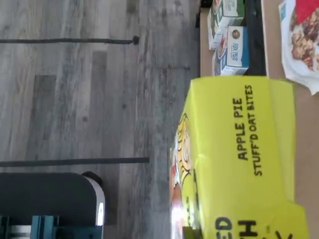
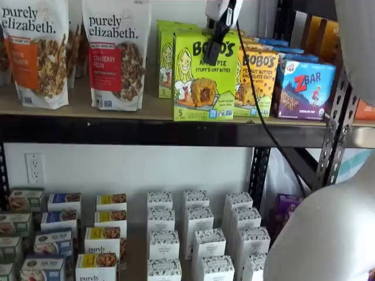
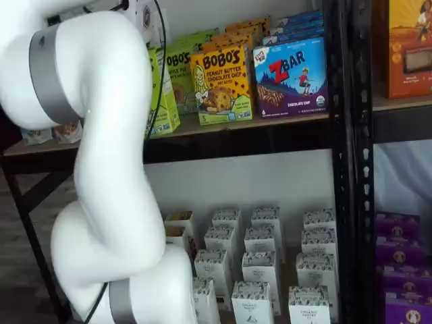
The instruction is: Pick the green box on the top shelf, the fourth from the left
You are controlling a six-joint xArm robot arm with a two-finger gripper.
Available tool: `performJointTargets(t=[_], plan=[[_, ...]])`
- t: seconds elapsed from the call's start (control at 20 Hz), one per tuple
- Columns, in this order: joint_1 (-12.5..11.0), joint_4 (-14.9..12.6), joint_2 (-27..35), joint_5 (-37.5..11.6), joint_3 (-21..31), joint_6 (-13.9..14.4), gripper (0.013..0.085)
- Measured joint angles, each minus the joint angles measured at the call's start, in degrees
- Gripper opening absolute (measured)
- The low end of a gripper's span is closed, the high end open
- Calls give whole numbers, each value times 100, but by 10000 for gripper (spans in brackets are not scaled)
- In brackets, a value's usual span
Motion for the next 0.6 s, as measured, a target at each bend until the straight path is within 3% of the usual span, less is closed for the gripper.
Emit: performJointTargets(t=[0.6], plan=[[-203,-62,-686,-140,820,-240,290]])
